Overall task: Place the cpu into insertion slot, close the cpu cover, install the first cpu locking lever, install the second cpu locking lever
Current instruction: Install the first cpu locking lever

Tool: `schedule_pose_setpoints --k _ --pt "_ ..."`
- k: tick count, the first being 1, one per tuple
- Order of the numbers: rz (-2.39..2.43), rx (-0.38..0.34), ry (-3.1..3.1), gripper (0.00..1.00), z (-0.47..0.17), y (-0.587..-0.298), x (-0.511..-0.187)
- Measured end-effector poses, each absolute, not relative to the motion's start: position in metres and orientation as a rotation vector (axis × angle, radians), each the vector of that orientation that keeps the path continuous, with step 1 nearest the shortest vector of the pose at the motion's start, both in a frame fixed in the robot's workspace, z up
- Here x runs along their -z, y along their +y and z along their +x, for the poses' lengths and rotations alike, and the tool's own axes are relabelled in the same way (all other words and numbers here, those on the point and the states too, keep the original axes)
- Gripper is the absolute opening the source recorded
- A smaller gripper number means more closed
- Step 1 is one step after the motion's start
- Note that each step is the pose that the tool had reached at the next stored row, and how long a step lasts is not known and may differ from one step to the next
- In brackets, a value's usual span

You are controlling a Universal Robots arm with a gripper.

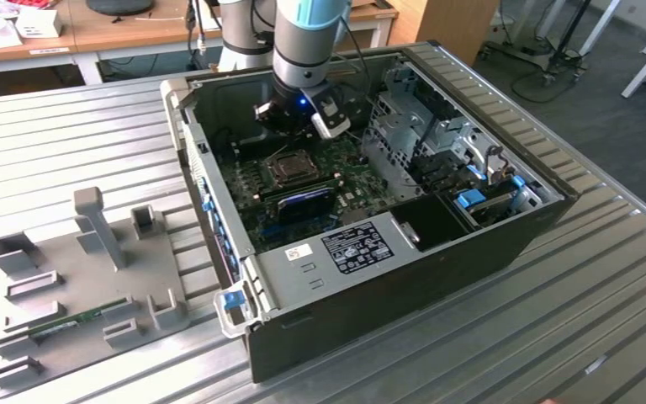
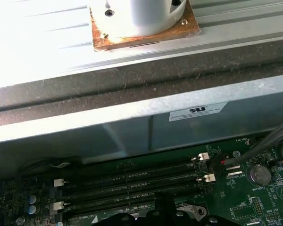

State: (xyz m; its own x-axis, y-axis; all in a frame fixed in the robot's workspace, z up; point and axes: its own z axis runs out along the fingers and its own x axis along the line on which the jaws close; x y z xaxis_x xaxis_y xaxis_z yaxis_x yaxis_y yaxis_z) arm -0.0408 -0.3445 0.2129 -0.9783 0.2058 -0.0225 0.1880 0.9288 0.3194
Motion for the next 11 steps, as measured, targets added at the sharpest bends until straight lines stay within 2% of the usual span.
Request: schedule_pose_setpoints --k 11 --pt "0.304 -0.493 3.014 0.11 -0.0486 -0.3420 -0.2129"
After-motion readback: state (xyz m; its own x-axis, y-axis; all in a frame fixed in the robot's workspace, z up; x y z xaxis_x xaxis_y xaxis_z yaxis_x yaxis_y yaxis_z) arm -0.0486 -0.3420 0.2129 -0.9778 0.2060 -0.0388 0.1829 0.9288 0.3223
